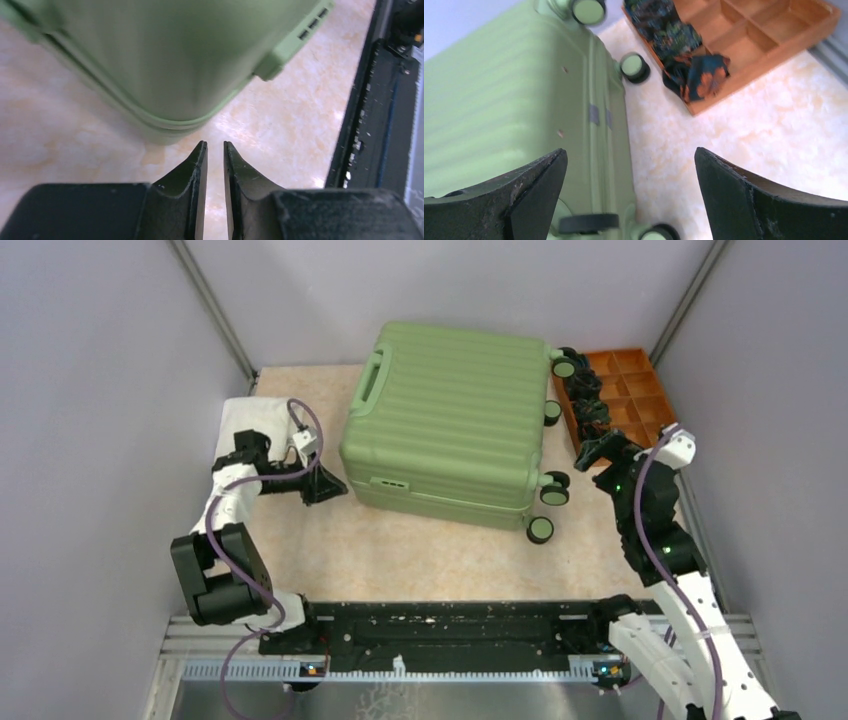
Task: Pack the luggage
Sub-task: Zip the luggage at the center of the board.
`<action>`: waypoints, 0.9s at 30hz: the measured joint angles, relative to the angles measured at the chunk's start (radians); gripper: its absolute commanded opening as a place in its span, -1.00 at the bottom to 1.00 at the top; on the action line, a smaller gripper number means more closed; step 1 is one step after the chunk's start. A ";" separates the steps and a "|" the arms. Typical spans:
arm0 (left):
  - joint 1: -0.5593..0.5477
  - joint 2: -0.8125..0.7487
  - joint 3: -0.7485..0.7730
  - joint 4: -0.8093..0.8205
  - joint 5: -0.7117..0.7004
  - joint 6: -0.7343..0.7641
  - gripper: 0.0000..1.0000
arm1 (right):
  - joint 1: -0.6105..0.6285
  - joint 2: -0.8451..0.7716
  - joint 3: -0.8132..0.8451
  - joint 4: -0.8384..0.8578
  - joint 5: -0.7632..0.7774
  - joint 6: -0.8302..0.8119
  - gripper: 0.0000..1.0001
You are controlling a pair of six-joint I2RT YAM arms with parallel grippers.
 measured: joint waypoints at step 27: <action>-0.091 0.035 -0.137 0.754 -0.310 -0.536 -0.67 | -0.089 1.121 0.426 0.252 -0.371 -0.031 -0.30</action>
